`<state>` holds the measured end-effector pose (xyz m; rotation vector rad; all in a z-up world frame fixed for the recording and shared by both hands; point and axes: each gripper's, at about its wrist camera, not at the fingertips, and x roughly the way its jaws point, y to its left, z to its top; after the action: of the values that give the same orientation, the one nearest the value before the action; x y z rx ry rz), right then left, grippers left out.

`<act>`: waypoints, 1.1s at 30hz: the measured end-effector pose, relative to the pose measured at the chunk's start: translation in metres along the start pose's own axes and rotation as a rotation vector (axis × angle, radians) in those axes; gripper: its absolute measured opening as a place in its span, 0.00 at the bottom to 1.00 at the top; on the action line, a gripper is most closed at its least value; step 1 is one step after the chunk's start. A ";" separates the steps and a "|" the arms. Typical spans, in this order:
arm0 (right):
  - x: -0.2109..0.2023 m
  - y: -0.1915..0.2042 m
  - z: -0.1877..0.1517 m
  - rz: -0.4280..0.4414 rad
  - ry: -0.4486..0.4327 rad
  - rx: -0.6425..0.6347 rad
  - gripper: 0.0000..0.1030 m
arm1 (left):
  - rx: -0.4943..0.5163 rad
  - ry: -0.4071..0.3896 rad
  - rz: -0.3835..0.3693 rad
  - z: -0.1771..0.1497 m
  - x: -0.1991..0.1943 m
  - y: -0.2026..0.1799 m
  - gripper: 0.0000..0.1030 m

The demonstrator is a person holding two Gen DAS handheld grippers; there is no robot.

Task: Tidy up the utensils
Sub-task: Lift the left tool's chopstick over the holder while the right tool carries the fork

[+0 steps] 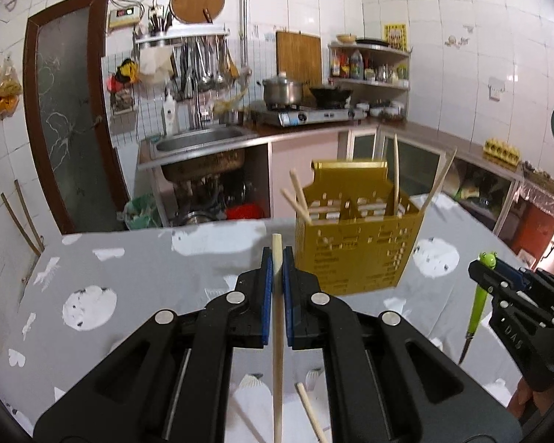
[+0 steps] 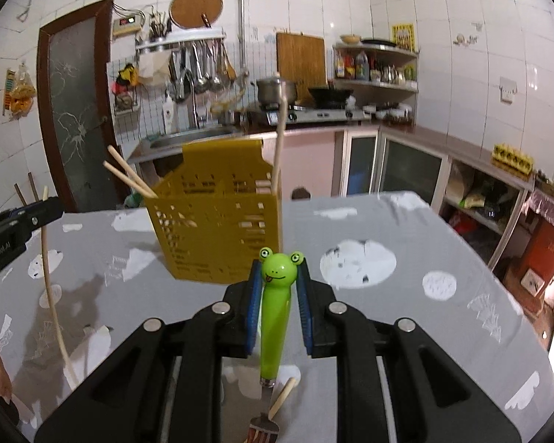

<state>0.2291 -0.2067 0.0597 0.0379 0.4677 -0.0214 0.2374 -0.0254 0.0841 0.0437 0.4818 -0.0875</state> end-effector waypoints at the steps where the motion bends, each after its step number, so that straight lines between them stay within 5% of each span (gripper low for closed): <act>1: 0.000 0.002 0.002 -0.002 -0.011 -0.005 0.18 | -0.003 -0.016 -0.002 0.004 -0.003 0.000 0.04; 33: -0.014 0.000 0.070 0.036 -0.203 0.005 0.18 | 0.005 -0.227 -0.012 0.065 -0.018 -0.010 0.04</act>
<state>0.2483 -0.2097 0.1289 0.0482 0.2640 0.0090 0.2502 -0.0377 0.1501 0.0351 0.2546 -0.1038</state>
